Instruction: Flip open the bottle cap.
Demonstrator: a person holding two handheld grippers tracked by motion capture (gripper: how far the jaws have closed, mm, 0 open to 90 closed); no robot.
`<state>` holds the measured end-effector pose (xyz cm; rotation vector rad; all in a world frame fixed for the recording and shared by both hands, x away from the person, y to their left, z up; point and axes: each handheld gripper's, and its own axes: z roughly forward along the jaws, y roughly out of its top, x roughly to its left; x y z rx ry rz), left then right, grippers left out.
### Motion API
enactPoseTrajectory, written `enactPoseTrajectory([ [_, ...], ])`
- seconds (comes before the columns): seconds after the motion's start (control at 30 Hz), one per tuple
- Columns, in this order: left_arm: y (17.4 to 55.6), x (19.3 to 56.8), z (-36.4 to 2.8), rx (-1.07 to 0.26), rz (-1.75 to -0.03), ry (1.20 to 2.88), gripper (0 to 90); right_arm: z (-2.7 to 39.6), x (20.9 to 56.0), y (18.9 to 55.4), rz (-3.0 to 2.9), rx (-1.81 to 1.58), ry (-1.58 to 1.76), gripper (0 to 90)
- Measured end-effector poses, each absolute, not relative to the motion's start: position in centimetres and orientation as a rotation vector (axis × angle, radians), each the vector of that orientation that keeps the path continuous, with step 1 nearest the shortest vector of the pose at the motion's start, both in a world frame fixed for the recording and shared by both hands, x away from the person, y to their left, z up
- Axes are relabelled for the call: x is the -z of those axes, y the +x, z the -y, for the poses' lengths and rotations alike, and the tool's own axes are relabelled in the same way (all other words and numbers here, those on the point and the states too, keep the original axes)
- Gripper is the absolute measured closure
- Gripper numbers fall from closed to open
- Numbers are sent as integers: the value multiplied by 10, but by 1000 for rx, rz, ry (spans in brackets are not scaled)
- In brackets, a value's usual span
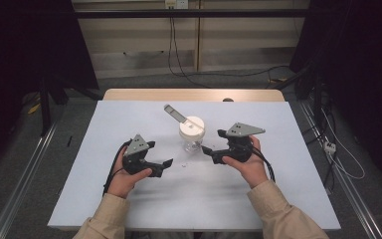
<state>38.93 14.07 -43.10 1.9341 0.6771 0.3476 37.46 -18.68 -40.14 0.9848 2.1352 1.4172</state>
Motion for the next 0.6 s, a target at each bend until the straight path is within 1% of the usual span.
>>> enactPoseTrajectory([
  [0.6, 379, 432, -162, -357, -683, 1950, 66, 215, 424, 345, -2120, -1393, 1015, 158],
])
